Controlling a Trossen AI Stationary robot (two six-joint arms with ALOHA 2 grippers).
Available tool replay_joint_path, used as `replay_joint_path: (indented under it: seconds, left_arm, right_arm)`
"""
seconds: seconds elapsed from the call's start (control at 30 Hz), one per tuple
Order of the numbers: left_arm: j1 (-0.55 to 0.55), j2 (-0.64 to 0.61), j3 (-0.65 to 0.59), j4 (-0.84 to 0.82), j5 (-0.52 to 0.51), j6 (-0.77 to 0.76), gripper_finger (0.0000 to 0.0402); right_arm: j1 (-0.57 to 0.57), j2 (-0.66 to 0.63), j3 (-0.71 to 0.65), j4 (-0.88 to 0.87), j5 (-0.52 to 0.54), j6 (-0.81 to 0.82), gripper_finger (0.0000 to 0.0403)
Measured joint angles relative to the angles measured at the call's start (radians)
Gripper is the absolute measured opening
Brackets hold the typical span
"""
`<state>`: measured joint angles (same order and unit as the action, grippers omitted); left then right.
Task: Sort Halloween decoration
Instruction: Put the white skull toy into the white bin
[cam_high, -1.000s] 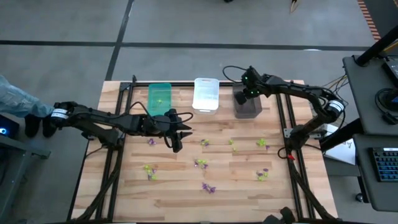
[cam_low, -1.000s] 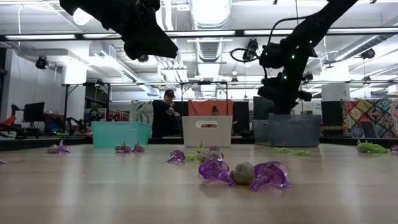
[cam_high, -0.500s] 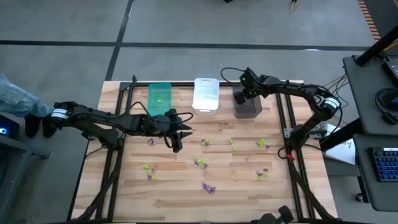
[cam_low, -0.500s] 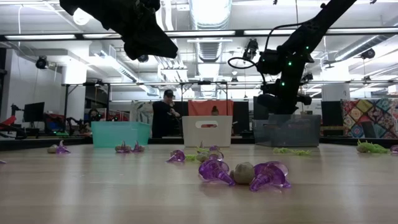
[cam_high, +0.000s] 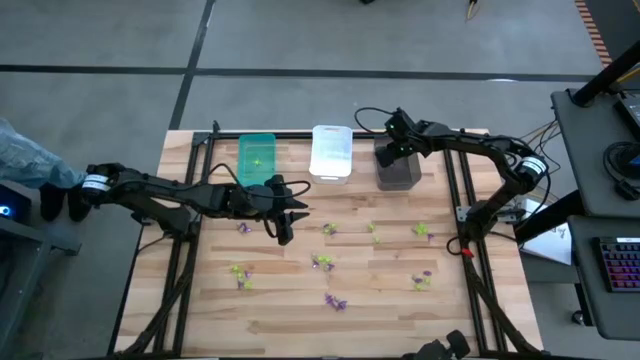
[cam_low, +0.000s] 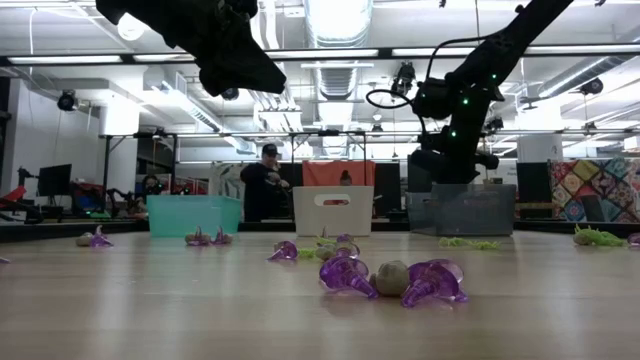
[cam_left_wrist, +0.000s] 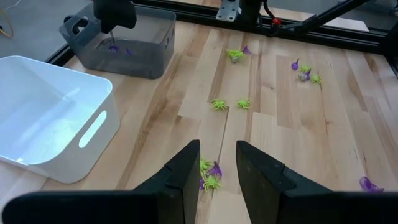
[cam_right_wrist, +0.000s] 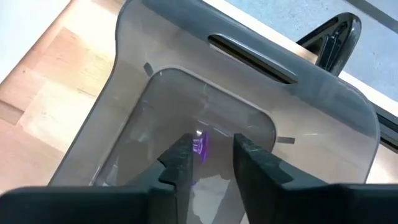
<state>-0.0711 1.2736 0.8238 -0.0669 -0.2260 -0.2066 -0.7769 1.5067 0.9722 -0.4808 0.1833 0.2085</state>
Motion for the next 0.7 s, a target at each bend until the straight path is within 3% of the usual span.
replay_joint_path:
  seconds: [0.3,0.7]
  left_arm:
    - [0.0,0.0,0.0,-0.021,0.0,0.0,0.0086]
    - [0.0,0.0,0.002,-0.291,0.0,-0.055,0.0086]
  right_arm:
    - [0.012,-0.079,0.003,-0.002,-0.002,0.001,0.0132]
    - [0.161,-0.291,0.004,-0.003,-0.008,-0.002,0.0109]
